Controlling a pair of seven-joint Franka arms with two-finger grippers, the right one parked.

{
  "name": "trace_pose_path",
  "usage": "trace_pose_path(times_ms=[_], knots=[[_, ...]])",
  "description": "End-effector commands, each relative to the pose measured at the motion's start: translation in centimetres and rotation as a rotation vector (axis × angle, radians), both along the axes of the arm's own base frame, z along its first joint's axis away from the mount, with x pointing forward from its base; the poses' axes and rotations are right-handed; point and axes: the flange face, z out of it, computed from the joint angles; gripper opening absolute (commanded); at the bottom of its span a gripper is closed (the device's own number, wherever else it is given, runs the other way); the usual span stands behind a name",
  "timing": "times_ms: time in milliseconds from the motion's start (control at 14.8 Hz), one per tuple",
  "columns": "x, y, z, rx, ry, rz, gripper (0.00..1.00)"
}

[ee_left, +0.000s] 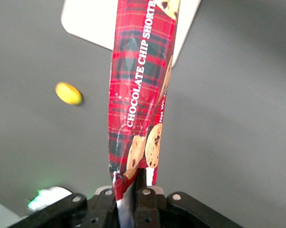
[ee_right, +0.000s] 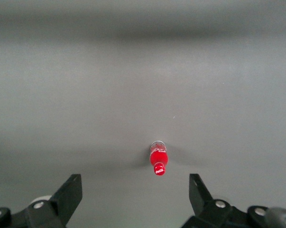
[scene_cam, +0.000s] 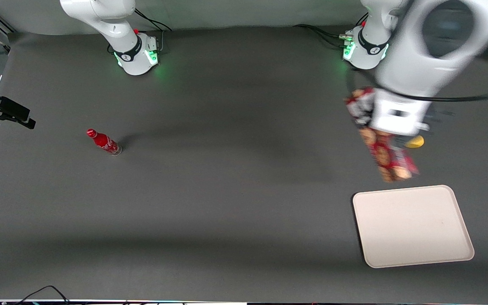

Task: Place red cookie box on tray
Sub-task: 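Carry the upright cookie box with the left gripper to the white tray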

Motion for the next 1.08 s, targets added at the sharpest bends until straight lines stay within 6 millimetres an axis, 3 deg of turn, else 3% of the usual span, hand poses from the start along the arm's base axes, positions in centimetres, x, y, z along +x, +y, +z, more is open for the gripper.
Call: trace_pose_path(times_ms=[0, 136, 339, 475, 678, 881, 1017], knots=[[2.2, 9.5, 2.0, -0.026, 0.048, -0.15, 0.0], [3.6, 15.7, 1.6, -0.044, 0.061, -0.229, 0.0], [6.2, 24.6, -0.9, -0.063, 0.038, -0.339, 0.0], [7.9, 28.7, -4.2, -0.076, 0.036, -0.359, 0.0], [10.9, 31.3, -10.8, -0.061, -0.033, -0.358, 0.0], [13.7, 33.3, -19.8, -0.099, -0.051, -0.405, 0.0], [14.5, 34.1, -24.5, -0.112, -0.027, -0.428, 0.0]])
